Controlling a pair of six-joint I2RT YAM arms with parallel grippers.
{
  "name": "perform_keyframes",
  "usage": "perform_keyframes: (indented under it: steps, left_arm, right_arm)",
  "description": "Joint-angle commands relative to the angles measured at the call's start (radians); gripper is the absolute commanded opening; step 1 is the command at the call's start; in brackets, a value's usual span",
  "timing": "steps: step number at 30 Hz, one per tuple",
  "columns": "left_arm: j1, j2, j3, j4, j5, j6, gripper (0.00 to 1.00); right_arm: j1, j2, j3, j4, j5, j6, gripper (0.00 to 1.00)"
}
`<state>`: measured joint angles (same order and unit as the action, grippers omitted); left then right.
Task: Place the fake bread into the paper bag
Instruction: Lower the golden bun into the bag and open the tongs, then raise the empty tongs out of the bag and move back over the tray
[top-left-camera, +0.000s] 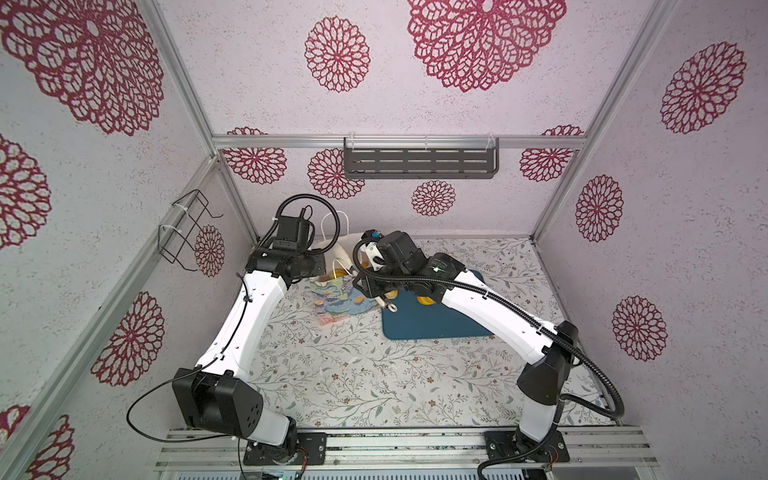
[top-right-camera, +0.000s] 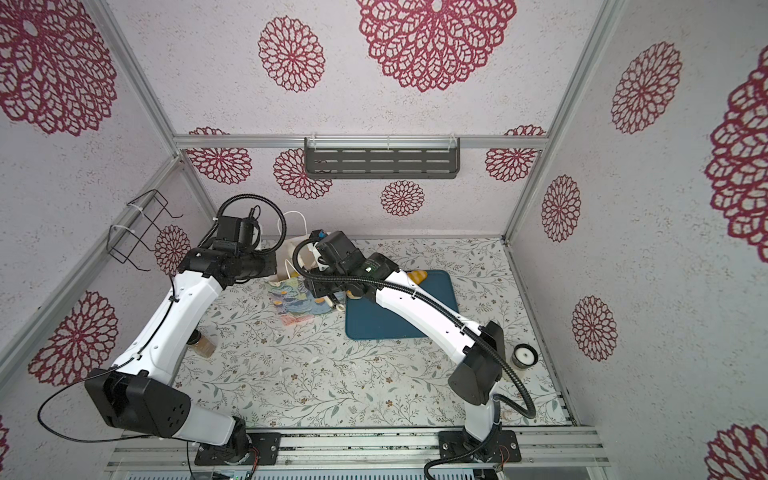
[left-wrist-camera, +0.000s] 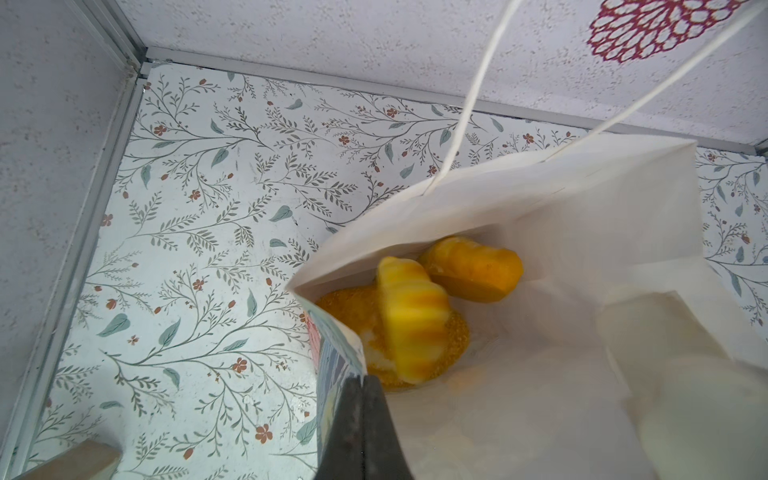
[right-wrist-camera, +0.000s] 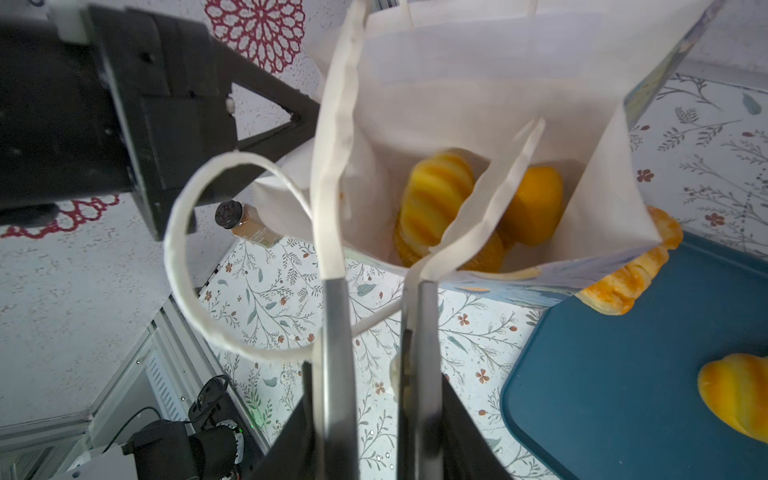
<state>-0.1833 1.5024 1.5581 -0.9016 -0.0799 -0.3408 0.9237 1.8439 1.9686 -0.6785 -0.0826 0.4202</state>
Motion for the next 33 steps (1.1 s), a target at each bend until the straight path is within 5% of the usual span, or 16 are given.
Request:
perform_keyframes:
  steps: [1, 15, 33]
  left_arm:
    - [-0.009, -0.006, -0.005, -0.005, 0.020, 0.007, 0.00]
    - [-0.010, -0.013, -0.008, -0.005, -0.004, 0.006, 0.00]
    - [-0.009, -0.011, -0.003, -0.008, 0.003, 0.005, 0.00]
  right_arm:
    - [0.004, -0.052, 0.058, 0.020, 0.040, -0.001, 0.41]
    - [0.003, -0.145, 0.014, 0.012, 0.082, -0.024, 0.40]
    - [-0.056, -0.364, -0.254, 0.088, 0.213, -0.028, 0.39]
